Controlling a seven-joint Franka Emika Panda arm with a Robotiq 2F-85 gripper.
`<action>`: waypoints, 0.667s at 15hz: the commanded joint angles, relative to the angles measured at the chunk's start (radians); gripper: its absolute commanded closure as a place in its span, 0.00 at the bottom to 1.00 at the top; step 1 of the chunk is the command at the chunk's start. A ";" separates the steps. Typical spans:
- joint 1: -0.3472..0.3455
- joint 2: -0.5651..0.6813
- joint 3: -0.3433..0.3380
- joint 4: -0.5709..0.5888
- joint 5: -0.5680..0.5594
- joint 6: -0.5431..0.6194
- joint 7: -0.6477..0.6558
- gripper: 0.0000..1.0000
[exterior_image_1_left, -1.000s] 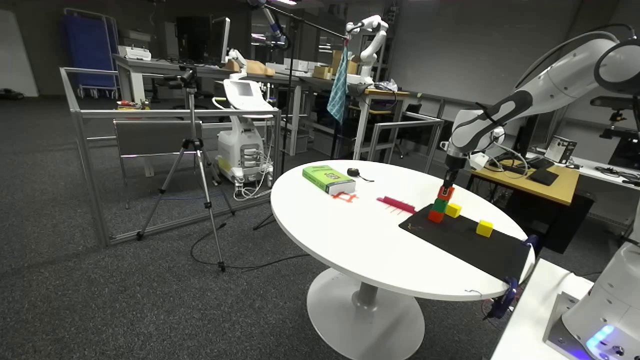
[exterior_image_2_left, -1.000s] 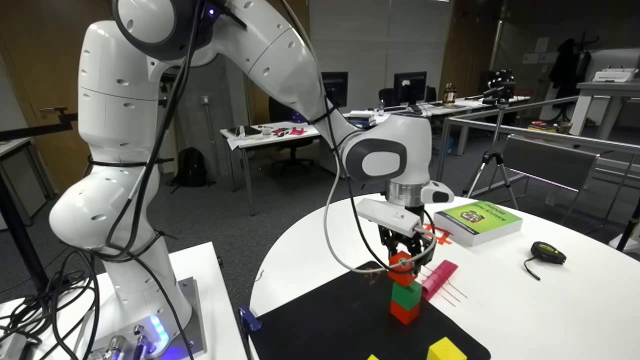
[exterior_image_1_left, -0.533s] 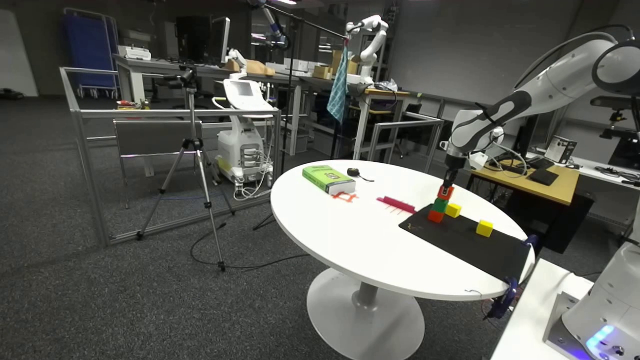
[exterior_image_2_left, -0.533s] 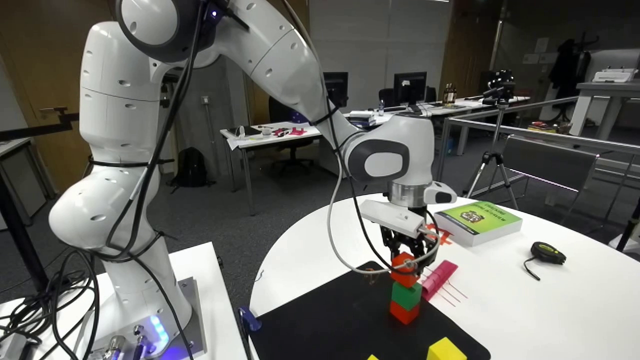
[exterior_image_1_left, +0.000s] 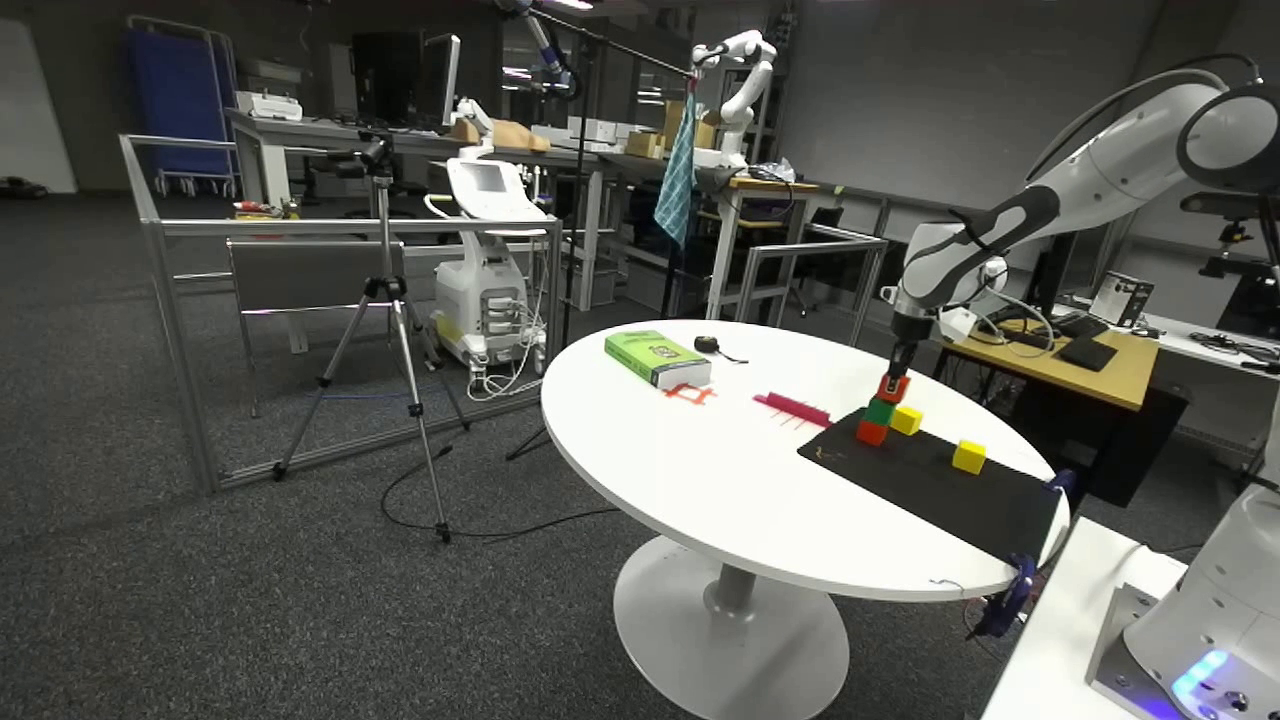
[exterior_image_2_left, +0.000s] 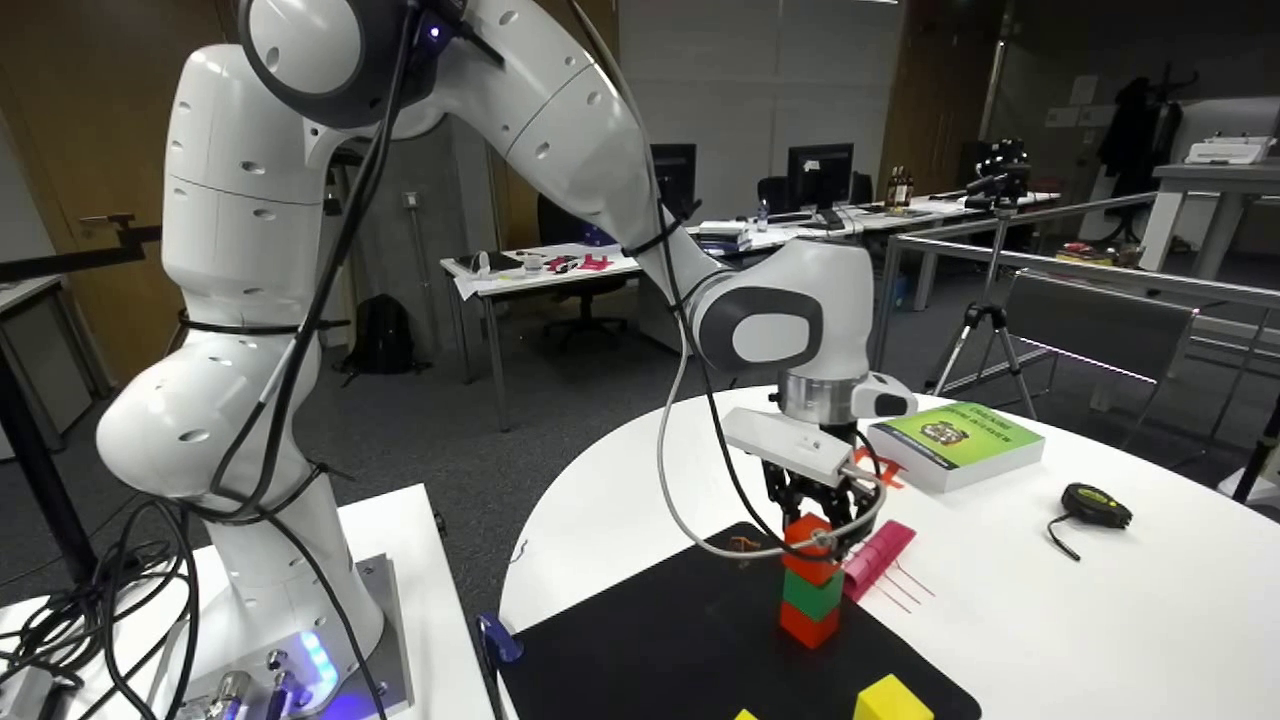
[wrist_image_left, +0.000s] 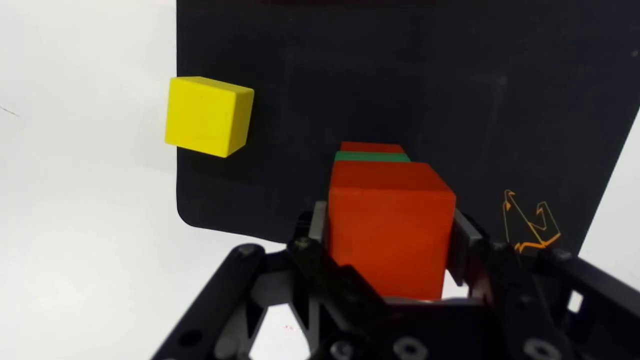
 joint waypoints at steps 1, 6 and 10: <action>-0.019 0.018 0.010 0.035 -0.024 -0.021 -0.021 0.69; -0.019 0.022 0.012 0.038 -0.026 -0.020 -0.023 0.69; -0.016 0.030 0.013 0.044 -0.029 -0.016 -0.017 0.69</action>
